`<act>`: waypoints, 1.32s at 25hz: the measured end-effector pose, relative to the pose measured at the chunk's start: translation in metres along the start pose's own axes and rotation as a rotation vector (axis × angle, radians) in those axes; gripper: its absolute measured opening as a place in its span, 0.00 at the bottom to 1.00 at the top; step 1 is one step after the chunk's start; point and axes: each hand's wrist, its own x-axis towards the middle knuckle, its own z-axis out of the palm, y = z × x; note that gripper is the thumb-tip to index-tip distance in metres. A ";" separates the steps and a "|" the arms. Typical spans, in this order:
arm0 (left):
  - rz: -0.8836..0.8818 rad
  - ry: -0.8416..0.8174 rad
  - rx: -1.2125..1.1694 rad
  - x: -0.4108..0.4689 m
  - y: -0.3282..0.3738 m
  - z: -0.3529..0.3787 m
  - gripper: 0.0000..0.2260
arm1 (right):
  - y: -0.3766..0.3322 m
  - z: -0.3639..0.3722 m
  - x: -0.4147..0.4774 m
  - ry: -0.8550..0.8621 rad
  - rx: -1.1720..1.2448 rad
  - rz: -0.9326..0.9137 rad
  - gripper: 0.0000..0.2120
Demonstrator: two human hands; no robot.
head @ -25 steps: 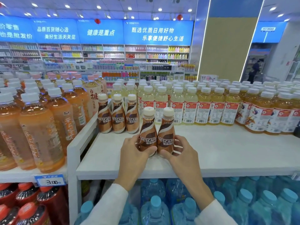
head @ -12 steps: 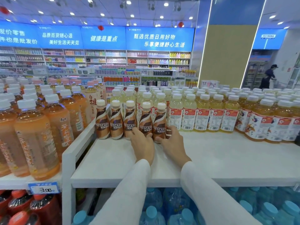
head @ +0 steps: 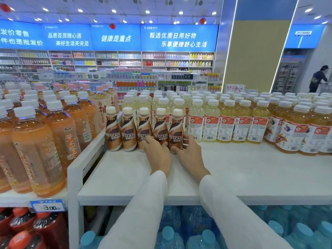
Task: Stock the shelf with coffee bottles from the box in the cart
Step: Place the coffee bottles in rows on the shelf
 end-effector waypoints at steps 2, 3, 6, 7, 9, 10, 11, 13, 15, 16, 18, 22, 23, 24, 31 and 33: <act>0.003 0.003 0.006 0.000 0.000 0.000 0.19 | 0.000 0.002 -0.001 0.001 -0.020 -0.007 0.28; 0.003 0.004 0.009 0.000 0.000 0.000 0.19 | 0.000 0.003 -0.001 0.002 -0.029 -0.007 0.28; -0.002 0.010 0.017 0.001 -0.001 0.001 0.19 | 0.002 0.004 0.001 0.001 -0.032 -0.012 0.27; 0.000 0.013 0.020 0.000 -0.002 0.001 0.19 | 0.003 0.005 0.002 0.001 -0.033 -0.014 0.27; -0.002 0.019 0.017 0.000 -0.003 0.002 0.19 | 0.005 0.005 0.002 0.001 -0.043 -0.013 0.26; -0.005 0.018 0.009 0.000 -0.003 0.002 0.19 | 0.005 0.006 0.003 0.000 -0.046 -0.006 0.26; -0.008 0.016 0.000 0.000 -0.003 0.002 0.19 | 0.005 0.006 0.003 -0.002 -0.046 -0.001 0.27; -0.035 0.012 -0.023 -0.002 -0.001 -0.001 0.19 | 0.002 0.005 0.002 -0.007 -0.057 -0.005 0.29; -0.062 -0.004 -0.033 -0.008 -0.002 -0.009 0.19 | -0.003 0.001 -0.007 -0.014 -0.065 0.014 0.34; -0.059 -0.020 -0.032 -0.013 -0.003 -0.015 0.19 | -0.005 -0.003 -0.015 -0.018 -0.068 0.019 0.34; -0.045 -0.054 -0.019 -0.027 -0.004 -0.031 0.22 | -0.010 -0.014 -0.037 -0.037 -0.103 0.001 0.31; 0.017 -0.053 0.006 -0.073 -0.014 -0.079 0.18 | -0.015 -0.033 -0.101 -0.078 -0.154 -0.041 0.26; 0.044 -0.050 0.008 -0.088 -0.020 -0.093 0.16 | -0.016 -0.036 -0.118 -0.090 -0.125 -0.065 0.25; 0.072 -0.046 0.003 -0.103 -0.027 -0.107 0.14 | -0.016 -0.038 -0.136 -0.111 -0.096 -0.093 0.23; -0.031 0.127 0.040 -0.211 -0.099 -0.217 0.15 | -0.012 -0.006 -0.249 -0.356 0.084 -0.203 0.17; -0.134 0.175 0.093 -0.239 -0.126 -0.250 0.19 | -0.004 0.015 -0.281 -0.421 0.142 -0.191 0.17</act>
